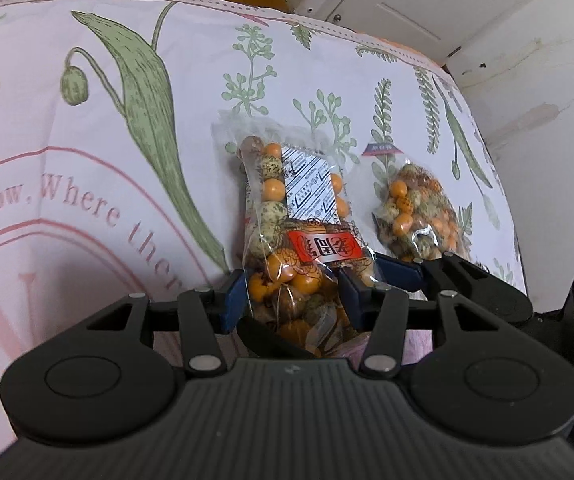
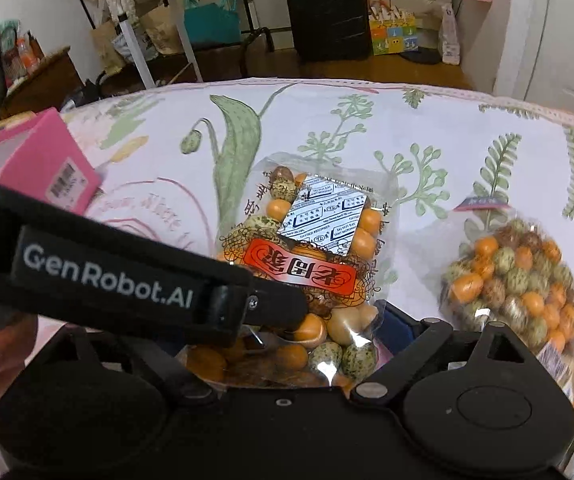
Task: Organize snacks
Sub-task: 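Grasp the clear bag of coated beans with the left tool while the right tool grips it too, then carry the bean bag with both tools over the pink box and lower it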
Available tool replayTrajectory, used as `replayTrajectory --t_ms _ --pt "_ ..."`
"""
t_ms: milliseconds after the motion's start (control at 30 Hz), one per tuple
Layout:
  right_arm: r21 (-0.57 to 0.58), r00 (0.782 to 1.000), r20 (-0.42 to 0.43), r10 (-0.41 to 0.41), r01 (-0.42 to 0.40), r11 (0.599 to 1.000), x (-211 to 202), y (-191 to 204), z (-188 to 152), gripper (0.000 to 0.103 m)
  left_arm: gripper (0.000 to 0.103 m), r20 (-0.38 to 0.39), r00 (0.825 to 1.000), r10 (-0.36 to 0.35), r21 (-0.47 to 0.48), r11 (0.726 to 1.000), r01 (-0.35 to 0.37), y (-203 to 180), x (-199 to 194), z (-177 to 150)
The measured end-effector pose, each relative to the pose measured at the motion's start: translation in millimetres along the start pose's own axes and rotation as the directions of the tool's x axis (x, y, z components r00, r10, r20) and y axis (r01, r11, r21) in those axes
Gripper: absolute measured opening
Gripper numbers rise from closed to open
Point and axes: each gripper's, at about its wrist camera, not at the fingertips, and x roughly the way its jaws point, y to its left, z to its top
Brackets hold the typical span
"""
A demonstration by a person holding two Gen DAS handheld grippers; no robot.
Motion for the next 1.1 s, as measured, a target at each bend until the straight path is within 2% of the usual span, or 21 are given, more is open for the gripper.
replayTrajectory --t_ms 100,200,367,467,667,833,1100 --pt "0.005 1.0 -0.002 0.027 -0.027 1.0 -10.9 5.0 -3.9 0.095 0.049 -0.016 1.0 0.027 0.011 1.0 -0.027 -8.1 -12.7 -6.2" --pt "-0.005 0.999 0.009 0.041 -0.041 0.999 -23.4 10.8 -5.8 0.095 0.049 0.006 0.999 0.039 0.027 0.999 -0.039 -17.5 -28.5 -16.5" --pt "-0.005 0.993 0.015 0.113 -0.113 0.994 -42.1 17.3 -11.8 0.096 0.049 0.033 0.997 0.076 0.031 0.997 -0.077 -29.8 -55.8 -35.0" --pt "-0.023 0.991 0.052 0.122 -0.121 0.992 -57.0 27.6 -22.0 0.095 0.049 0.056 0.993 0.108 0.072 0.991 -0.112 -41.9 -72.4 -46.6" --pt "-0.047 0.986 0.082 0.145 -0.141 0.989 -83.2 45.8 -40.7 0.095 0.051 0.055 0.984 0.171 0.114 0.978 -0.176 -60.3 -100.2 -74.7" --pt "-0.08 0.986 0.1 0.136 -0.128 0.989 -102.7 62.7 -53.5 0.095 0.051 0.084 0.984 0.157 0.108 0.98 -0.165 -61.2 -121.8 -97.3" --pt "-0.176 0.984 0.153 0.095 -0.068 0.982 -143.6 97.8 -59.7 0.095 0.052 0.137 0.987 0.084 0.113 0.989 -0.1 -61.4 -162.8 -120.7"
